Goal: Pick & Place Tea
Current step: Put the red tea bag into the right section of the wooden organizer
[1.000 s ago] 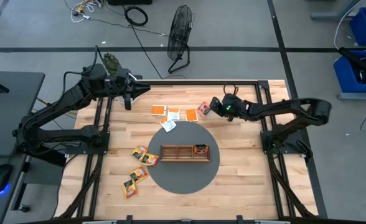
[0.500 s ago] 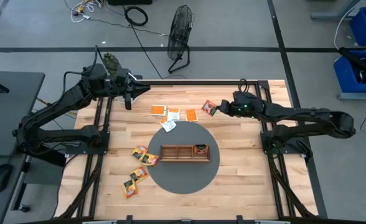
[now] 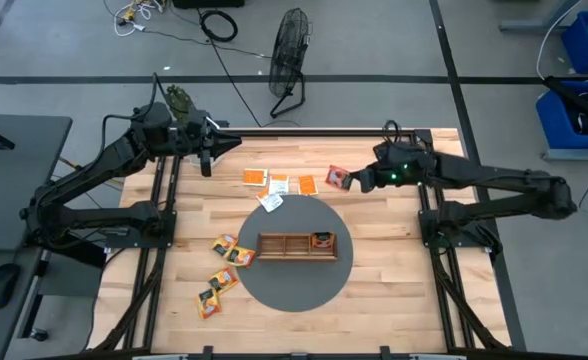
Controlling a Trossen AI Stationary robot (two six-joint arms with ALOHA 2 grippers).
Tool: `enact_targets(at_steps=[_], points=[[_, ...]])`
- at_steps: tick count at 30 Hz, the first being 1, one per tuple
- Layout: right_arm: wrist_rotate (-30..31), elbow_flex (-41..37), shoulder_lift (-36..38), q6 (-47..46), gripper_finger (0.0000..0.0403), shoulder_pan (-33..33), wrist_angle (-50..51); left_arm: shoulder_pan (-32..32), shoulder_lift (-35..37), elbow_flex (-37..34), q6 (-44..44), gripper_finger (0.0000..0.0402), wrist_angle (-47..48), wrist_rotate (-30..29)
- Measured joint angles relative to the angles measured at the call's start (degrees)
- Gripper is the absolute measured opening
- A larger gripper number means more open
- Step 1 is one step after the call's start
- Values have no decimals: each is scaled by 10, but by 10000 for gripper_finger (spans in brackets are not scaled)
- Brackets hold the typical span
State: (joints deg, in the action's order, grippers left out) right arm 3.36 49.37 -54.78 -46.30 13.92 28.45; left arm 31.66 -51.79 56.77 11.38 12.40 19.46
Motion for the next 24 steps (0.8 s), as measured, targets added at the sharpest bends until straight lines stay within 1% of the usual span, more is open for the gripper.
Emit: enact_targets(at_steps=[4, 9, 17, 24], points=[[0, 118, -33, 51, 0, -11, 117, 0, 0, 0, 0, 57, 6, 0], [-9, 261, -103, 115, 0, -28, 221, 0, 0, 0, -1, 57, 14, 0], [-73, 470, -264, 192, 0, -65, 373, 0, 0, 0, 0, 57, 50, 0], [-98, 633, -411, 260, 0, -111, 512, 0, 0, 0, 0, 57, 69, 0]])
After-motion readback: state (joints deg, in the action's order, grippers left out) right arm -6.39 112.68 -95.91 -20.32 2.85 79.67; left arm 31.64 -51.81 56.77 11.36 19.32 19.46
